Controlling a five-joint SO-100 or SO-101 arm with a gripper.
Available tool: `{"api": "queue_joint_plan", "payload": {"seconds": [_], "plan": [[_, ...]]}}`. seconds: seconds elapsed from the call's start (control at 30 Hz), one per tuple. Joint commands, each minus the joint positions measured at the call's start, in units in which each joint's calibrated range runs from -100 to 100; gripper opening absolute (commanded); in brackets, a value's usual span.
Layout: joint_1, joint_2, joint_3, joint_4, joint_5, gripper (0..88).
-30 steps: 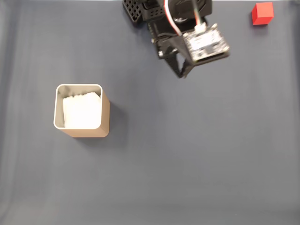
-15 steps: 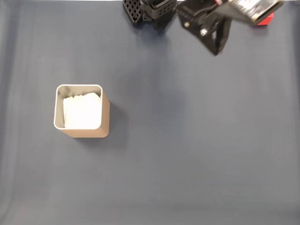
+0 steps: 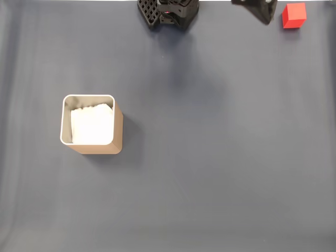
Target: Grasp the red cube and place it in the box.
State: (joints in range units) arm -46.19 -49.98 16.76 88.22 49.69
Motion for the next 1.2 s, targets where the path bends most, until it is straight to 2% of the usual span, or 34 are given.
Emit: {"api": "queue_joint_plan", "payload": {"seconds": [0.0, 0.33, 0.67, 1.17], "plan": [[-3.62, -2.60, -0.08, 1.11, 0.15, 2.6], [-14.55, -4.67, 0.74, 1.93, -1.42, 3.4], [-19.24, -5.37, 2.02, 0.95, 1.86, 5.5], [-22.36, -7.70, 6.76, -2.66, 1.37, 18.9]]}}
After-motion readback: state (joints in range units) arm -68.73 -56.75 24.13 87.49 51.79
